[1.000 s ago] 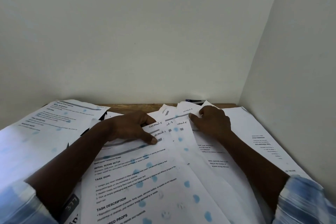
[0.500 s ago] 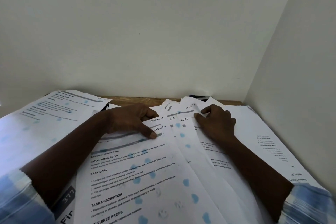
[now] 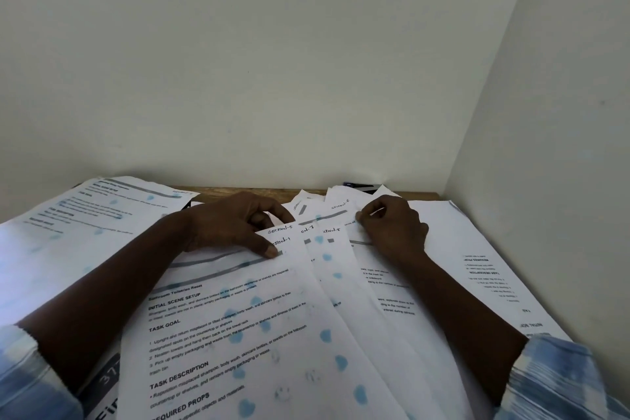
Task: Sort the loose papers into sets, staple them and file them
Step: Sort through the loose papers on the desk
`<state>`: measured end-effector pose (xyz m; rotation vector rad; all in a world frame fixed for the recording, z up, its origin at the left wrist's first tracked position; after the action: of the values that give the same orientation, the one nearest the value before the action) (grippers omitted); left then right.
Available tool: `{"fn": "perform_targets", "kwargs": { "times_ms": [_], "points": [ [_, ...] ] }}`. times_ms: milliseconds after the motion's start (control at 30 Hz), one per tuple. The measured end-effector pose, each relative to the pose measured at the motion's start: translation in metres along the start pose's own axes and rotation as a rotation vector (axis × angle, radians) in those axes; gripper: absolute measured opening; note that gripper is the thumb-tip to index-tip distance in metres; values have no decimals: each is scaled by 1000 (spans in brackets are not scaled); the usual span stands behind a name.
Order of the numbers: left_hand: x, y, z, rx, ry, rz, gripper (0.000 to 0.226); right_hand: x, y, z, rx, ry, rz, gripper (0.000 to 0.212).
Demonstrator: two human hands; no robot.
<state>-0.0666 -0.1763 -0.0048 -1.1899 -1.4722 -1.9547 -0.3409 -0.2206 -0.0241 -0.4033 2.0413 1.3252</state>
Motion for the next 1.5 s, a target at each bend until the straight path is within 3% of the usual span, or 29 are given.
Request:
{"fn": "perform_targets", "kwargs": {
  "times_ms": [167,300,433,500,600,667,800,900,967,1033,1100,1200,1333,1500],
  "points": [
    [0,7,-1,46,-4,-59,51,-8,23,-2,160,86,-52,12],
    [5,13,-3,136,-49,-42,60,-45,78,1,432,318,-147,7],
    [20,27,-3,405,-121,-83,103,-100,152,27,721,579,-336,10],
    [32,44,3,580,-179,68,122,-130,185,47,833,715,-438,15],
    [54,66,12,702,-257,339,126,-169,220,70,893,853,-593,15],
    [71,77,19,697,-313,435,109,-192,234,76,835,895,-729,11],
    [102,103,45,736,-402,469,25,-223,245,71,765,853,-852,13],
    [97,132,76,913,-388,431,9,-221,225,78,870,736,-747,26],
    [80,149,98,1029,-325,415,7,-208,185,93,761,687,-763,30],
    [57,161,121,1133,-250,381,7,-191,122,107,458,689,-755,24],
    [32,169,143,1224,-184,354,12,-171,53,123,142,741,-545,24],
    [2,174,167,1302,-100,372,12,-135,-27,146,-213,836,-125,55],
    [-33,172,176,1306,-14,419,12,-118,-60,158,-288,943,195,68],
    [-65,164,167,1285,33,447,7,-117,-56,158,-243,930,135,54]
  ]
}}
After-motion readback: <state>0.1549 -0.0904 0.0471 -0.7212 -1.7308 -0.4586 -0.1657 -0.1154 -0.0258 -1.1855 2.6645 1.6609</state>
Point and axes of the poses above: each hand's wrist, its own z-axis away from the middle knuckle, its own y-axis out of the back of the hand, x = y × z, the point moved 8 cm from there along -z, towards the middle knuckle, and after that the axes turned 6 degrees about x, right-handed, at the moved point
